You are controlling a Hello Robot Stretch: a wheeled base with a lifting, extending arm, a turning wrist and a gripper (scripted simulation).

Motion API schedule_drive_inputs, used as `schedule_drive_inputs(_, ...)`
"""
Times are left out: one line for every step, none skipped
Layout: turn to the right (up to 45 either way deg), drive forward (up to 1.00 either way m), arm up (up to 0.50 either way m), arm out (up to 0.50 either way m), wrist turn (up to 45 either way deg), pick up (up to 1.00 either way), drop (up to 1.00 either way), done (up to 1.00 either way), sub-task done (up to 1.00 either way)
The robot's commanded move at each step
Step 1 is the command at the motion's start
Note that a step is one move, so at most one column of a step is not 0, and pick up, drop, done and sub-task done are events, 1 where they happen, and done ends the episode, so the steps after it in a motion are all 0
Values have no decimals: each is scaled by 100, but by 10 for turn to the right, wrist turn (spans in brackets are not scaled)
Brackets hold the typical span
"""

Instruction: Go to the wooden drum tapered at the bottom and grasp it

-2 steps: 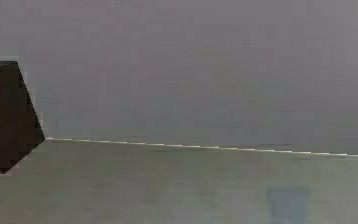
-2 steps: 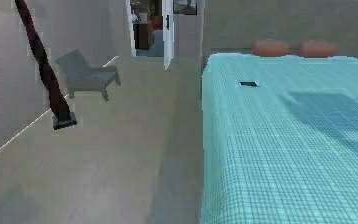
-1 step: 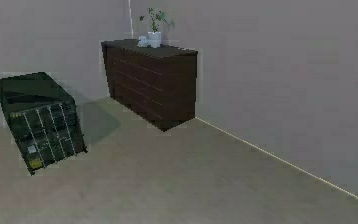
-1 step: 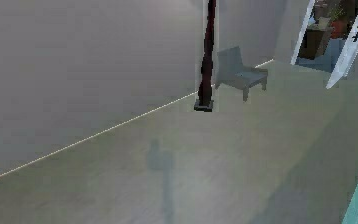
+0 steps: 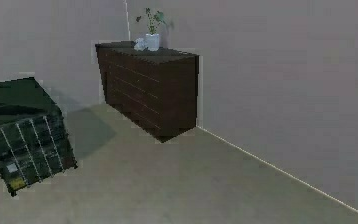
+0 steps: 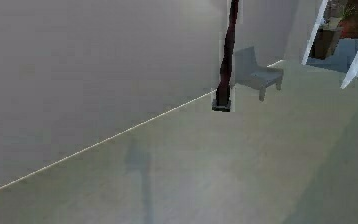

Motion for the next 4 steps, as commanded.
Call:
schedule_drive_inputs(450, 0, 0, 0, 0, 0, 0, 0, 0)
schedule_drive_inputs(450, 0, 0, 0, 0, 0, 0, 0, 0)
schedule_drive_inputs(0, 45, 0, 0, 0, 0, 0, 0, 0)
schedule_drive_inputs(390, 0, 0, 0, 0, 0, 0, 0, 0)
